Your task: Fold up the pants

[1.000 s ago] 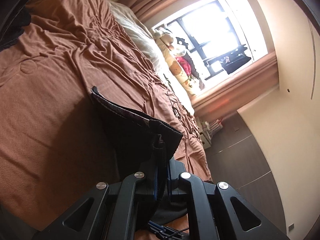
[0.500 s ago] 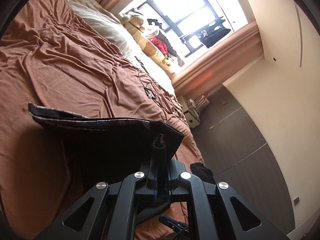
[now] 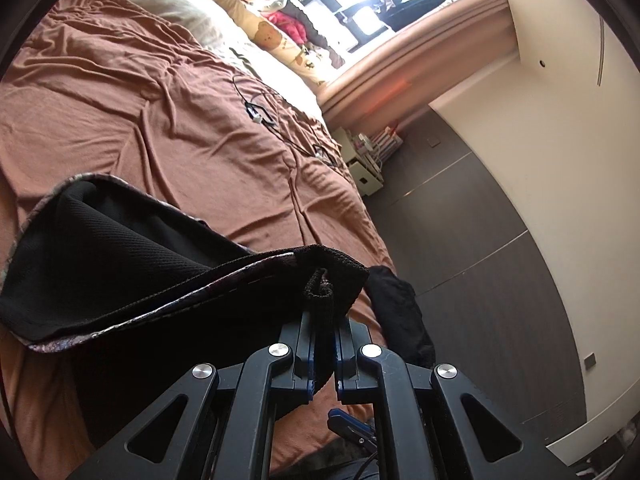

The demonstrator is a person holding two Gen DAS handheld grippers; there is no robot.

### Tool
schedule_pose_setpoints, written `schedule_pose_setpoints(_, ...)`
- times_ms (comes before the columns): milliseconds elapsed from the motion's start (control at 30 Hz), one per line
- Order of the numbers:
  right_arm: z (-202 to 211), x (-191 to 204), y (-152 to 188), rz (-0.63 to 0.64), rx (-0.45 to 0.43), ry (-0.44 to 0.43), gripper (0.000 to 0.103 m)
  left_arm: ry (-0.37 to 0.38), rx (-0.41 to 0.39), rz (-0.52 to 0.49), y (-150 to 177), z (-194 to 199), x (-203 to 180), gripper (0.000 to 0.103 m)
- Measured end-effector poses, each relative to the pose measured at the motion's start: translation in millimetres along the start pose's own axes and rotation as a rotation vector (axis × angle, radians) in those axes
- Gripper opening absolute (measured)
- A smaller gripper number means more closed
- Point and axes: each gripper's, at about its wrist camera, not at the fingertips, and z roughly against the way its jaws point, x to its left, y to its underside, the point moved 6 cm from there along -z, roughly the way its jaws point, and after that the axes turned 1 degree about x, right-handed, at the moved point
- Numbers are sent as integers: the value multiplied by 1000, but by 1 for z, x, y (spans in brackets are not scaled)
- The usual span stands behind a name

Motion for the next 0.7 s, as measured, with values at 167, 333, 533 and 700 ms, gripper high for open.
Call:
schedule_pose_setpoints(167, 9, -20, 1, -55, -16, -1, 41, -1, 81, 2, 24, -41, -5, 7)
schedule_pose_setpoints(333, 10, -37, -3, -99, -20, 17, 42, -6, 134, 25, 44, -70, -2, 7)
schedule_pose_setpoints(533, 8, -53, -7, -154, -19, 20, 42, -14, 195, 52, 66, -98, 1, 7)
schedule_pose_setpoints(700, 4, -52, -8, -164, -10, 4, 42, -52, 256, 116, 82, -100, 19, 46)
